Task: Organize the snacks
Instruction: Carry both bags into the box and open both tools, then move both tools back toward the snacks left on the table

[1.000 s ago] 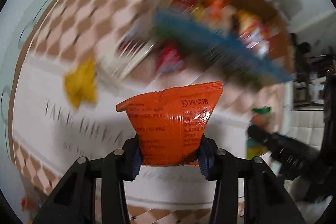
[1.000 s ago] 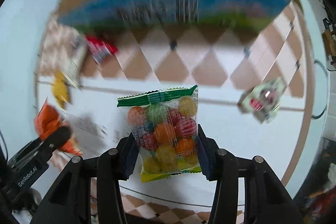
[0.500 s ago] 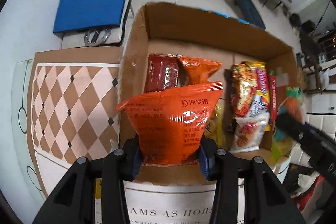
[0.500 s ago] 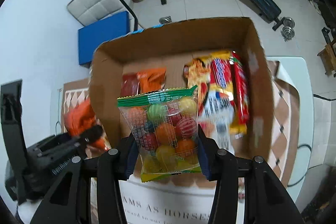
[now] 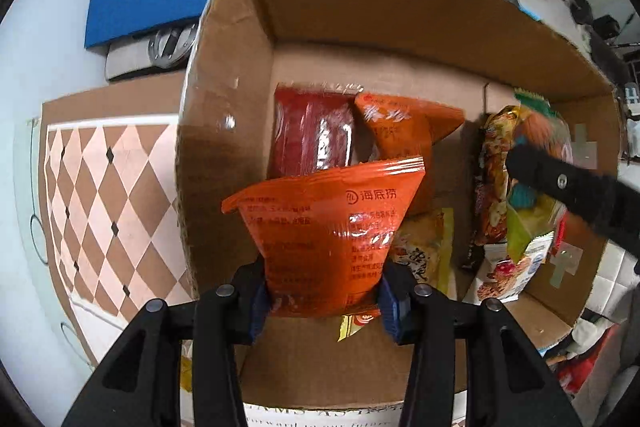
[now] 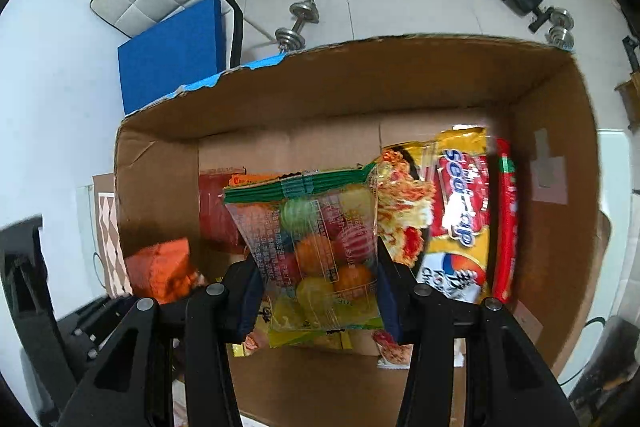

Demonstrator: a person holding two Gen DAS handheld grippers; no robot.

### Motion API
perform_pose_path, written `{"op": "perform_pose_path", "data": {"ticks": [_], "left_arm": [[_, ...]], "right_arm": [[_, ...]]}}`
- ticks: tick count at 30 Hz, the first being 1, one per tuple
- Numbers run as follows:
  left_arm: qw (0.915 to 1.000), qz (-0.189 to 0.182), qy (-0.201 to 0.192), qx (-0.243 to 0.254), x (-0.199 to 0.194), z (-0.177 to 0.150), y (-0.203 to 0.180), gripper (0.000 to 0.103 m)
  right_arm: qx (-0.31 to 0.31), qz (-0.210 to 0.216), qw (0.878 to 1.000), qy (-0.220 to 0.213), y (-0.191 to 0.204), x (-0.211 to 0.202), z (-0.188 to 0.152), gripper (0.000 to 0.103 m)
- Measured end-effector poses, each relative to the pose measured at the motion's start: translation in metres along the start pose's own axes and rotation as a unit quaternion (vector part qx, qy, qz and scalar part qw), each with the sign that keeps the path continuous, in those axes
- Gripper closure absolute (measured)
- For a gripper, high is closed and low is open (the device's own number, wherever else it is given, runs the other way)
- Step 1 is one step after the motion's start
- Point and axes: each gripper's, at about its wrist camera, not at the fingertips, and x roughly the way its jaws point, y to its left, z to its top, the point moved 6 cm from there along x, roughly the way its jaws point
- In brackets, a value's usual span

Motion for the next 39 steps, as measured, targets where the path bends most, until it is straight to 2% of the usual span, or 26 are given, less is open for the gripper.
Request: {"op": "perform_pose_path", "data": {"ticks": [1,2,3,4,9,16,23,30,39], "left_arm": [[0.9999,-0.003,0.007,-0.008,0.003,-0.001,0.002,0.055],[0.9998,-0.005,0.014,-0.016,0.006,-0.001,0.003,0.042],[0.9996,-0.012,0.016,-0.020,0.007,0.000,0.004,0.031],[0.9996,-0.014,0.012,-0.019,0.007,0.001,0.003,0.027],[0.9998,-0.017,-0.001,-0.009,0.003,0.002,-0.003,0.013],[0.9995,-0.022,-0.021,-0.012,-0.011,-0.001,-0.006,0.012],[0.9961,-0.020,-0.086,-0.010,-0.042,-0.023,-0.008,0.012],[0.9876,-0.017,-0.156,-0.006,-0.073,-0.056,-0.013,0.012],[0.9710,-0.012,-0.239,0.010,-0.123,-0.109,-0.022,0.012]], "right_arm": [[0.006,0.003,1.000,0.010,0.000,0.005,0.003,0.050],[0.009,0.002,1.000,0.025,-0.001,0.011,0.005,0.038],[0.008,-0.003,0.999,0.030,-0.001,0.016,0.007,0.018],[0.007,-0.007,0.999,0.030,-0.002,0.019,0.011,0.013],[-0.011,-0.039,0.999,0.022,-0.001,0.015,0.017,0.012],[-0.021,-0.057,0.998,0.015,-0.007,-0.002,0.010,0.012],[-0.036,-0.078,0.996,-0.019,-0.021,-0.035,-0.016,0.012],[-0.059,-0.100,0.991,-0.061,-0.032,-0.069,-0.065,0.012],[-0.078,-0.117,0.983,-0.119,-0.024,-0.109,-0.126,0.012]]}}
